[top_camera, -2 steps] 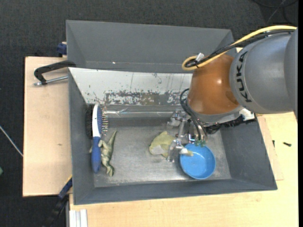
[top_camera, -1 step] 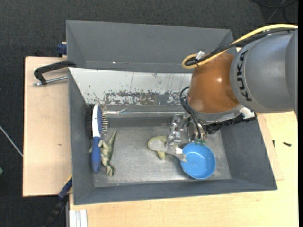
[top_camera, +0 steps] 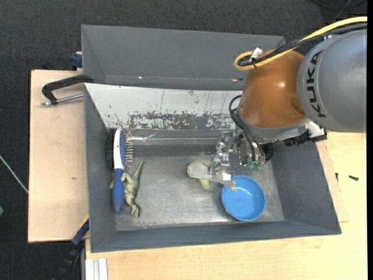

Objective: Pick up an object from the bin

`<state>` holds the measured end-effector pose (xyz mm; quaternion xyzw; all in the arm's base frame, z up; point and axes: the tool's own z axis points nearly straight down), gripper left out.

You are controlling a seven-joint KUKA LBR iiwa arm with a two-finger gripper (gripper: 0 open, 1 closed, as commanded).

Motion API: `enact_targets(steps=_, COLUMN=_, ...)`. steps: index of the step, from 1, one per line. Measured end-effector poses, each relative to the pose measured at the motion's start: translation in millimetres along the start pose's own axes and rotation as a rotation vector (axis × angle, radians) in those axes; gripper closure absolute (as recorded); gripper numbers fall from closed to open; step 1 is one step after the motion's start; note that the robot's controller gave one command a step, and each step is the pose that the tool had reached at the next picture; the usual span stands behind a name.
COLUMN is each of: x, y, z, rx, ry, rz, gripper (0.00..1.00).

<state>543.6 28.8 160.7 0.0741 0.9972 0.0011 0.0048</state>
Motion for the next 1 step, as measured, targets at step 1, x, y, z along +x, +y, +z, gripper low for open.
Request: enact_targets(steps=1, x=-8.8, y=14.1, z=-89.8, rx=-0.002, ry=-0.005, rz=0.004, gripper=1.00)
